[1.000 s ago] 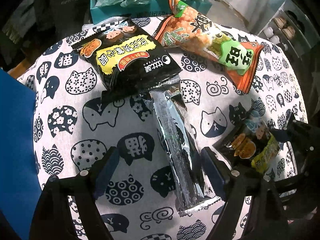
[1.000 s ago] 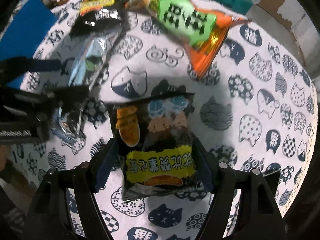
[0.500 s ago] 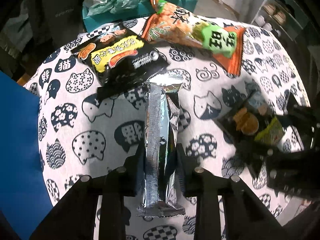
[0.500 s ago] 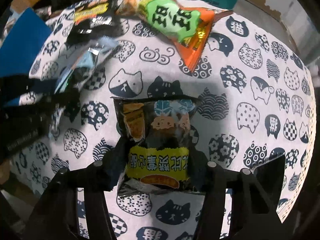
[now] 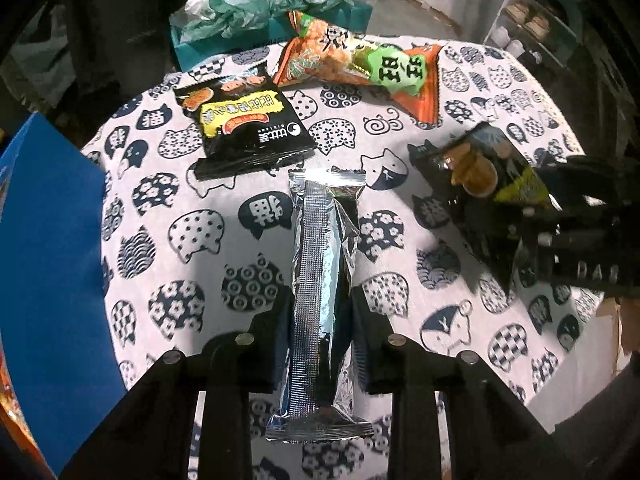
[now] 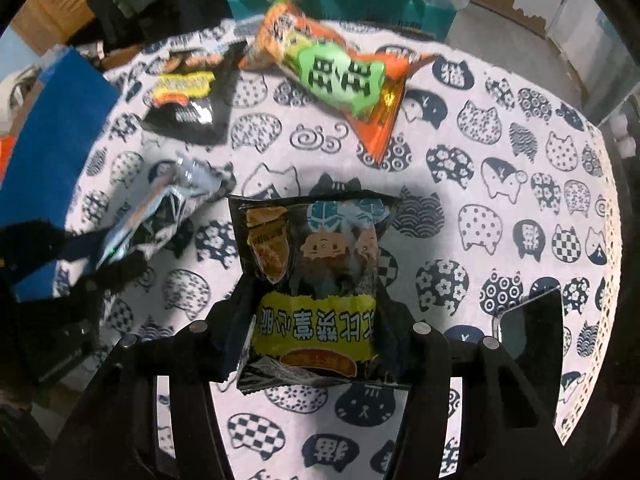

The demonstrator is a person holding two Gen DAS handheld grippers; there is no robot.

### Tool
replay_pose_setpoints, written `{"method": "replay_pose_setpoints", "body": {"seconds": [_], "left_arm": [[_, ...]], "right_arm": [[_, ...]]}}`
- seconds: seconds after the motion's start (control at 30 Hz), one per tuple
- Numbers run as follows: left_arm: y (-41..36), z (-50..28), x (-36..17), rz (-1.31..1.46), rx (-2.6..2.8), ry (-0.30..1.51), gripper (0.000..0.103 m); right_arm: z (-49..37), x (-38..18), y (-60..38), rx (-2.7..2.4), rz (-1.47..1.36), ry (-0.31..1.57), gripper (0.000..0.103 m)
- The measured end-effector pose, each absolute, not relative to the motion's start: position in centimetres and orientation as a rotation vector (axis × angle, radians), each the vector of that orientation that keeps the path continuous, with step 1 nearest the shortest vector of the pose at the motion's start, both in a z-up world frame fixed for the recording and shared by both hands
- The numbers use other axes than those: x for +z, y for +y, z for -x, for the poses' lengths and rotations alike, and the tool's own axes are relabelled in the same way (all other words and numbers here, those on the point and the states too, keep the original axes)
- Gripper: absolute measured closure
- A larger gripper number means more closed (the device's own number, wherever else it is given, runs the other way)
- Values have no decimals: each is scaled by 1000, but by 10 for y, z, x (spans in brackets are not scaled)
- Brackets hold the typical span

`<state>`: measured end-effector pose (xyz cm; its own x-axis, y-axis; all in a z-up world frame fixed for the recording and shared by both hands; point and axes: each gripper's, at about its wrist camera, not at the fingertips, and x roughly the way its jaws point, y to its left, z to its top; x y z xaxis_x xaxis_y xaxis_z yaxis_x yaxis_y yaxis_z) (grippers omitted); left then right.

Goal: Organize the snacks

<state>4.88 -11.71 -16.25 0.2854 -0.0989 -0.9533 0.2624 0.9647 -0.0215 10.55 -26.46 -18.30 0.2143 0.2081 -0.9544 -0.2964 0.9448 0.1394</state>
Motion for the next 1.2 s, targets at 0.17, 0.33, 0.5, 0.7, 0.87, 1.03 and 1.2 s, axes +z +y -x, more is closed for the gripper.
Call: {"method": "replay_pose_setpoints", "body": {"seconds": [0.17,0.33,0.5,0.7,0.87,1.03,1.2], "left_arm": [[-103,-45,-144,-129,-241,1226,75],[-92,-37,-124,-117,-227,1182,75],[-83,-31,-106,-120,-206,1138,75],[-72,-23,-83,-115,-186,1079,75],[-60,-17,-70,-116,-168,1048,75],[-48,-13,-55,-124,-140,1009,75],[-35,-11,-41,-99,-125,979,75]], "right_arm": [[-101,-160,-266,356,60,1269,48],[-93,-137,-253,374,67,1234,48],[-87,-124,-240,391,73,1205,48],[-85,-105,-227,410,62,1171,48],[-85,-93,-212,436,54,1148,48],[-85,-83,-194,469,56,1128,48],[-86,-73,-178,497,48,1102,48]]}}
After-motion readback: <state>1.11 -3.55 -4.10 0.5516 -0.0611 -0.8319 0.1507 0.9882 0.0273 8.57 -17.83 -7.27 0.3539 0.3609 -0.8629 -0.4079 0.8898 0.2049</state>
